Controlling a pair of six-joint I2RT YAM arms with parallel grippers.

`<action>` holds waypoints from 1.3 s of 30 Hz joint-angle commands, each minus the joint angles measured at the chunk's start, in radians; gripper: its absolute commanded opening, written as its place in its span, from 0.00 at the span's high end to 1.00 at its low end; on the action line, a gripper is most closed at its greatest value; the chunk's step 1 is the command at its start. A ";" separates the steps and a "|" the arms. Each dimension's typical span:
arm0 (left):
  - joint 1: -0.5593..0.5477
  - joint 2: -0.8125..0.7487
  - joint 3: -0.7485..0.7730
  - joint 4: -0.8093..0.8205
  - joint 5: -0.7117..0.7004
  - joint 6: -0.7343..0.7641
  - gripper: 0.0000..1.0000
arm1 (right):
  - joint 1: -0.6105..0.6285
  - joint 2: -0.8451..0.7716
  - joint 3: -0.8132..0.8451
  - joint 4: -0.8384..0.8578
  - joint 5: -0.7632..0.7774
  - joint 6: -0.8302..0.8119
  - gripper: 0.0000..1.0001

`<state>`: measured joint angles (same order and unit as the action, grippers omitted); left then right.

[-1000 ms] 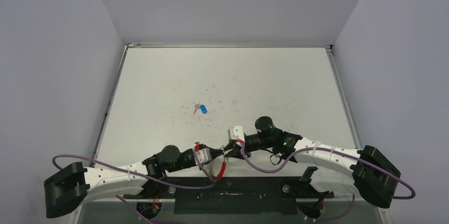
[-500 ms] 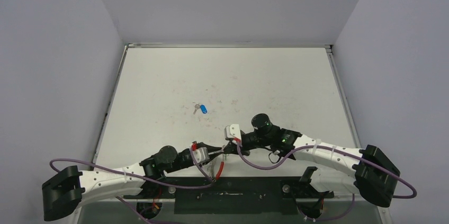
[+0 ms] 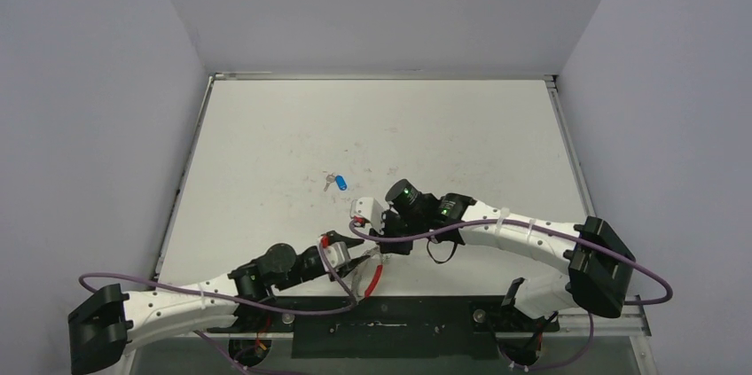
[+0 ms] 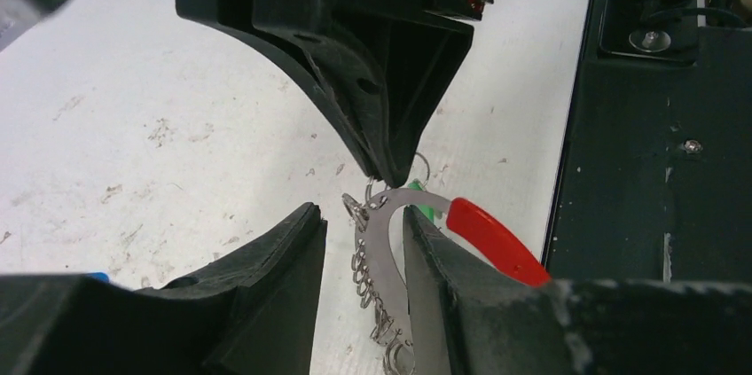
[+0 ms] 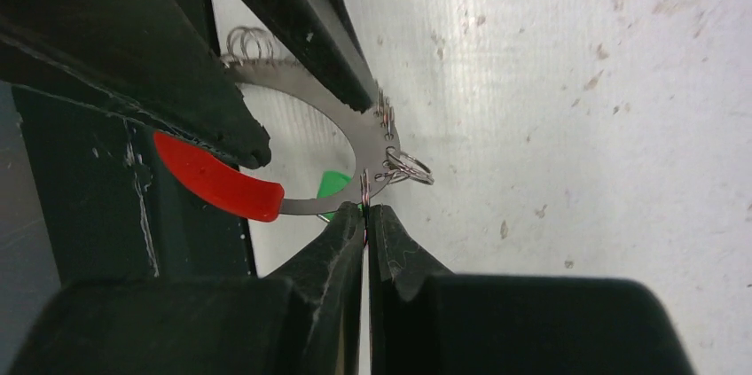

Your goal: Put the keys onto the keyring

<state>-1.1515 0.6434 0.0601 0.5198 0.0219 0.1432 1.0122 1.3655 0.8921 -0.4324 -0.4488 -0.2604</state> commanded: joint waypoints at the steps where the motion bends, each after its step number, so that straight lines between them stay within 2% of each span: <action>1: -0.005 0.048 0.069 -0.003 -0.014 0.016 0.64 | 0.016 0.007 0.066 -0.110 0.050 0.029 1.00; 6: -0.005 0.104 0.093 0.010 0.011 0.049 0.68 | 0.019 -0.011 0.085 -0.117 0.033 0.020 1.00; 15: -0.005 0.225 0.109 0.126 0.058 0.063 0.70 | 0.027 -0.014 0.082 -0.102 -0.006 0.017 1.00; 24: -0.005 0.318 0.124 0.202 0.074 0.049 0.81 | 0.033 -0.027 0.076 -0.087 -0.021 0.018 1.00; 30: -0.005 0.356 0.138 0.203 0.089 0.048 0.81 | 0.034 -0.038 0.067 -0.075 -0.030 0.024 1.00; 36: -0.005 0.371 0.146 0.200 0.103 0.051 1.00 | 0.034 -0.042 0.061 -0.073 -0.028 0.023 1.00; 39: -0.005 0.369 0.144 0.192 0.104 0.053 1.00 | 0.034 -0.042 0.059 -0.069 -0.026 0.021 1.00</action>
<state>-1.1515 1.0111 0.1619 0.6624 0.1120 0.1951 1.0412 1.3647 0.9348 -0.5503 -0.4526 -0.2493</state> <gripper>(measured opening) 0.013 0.039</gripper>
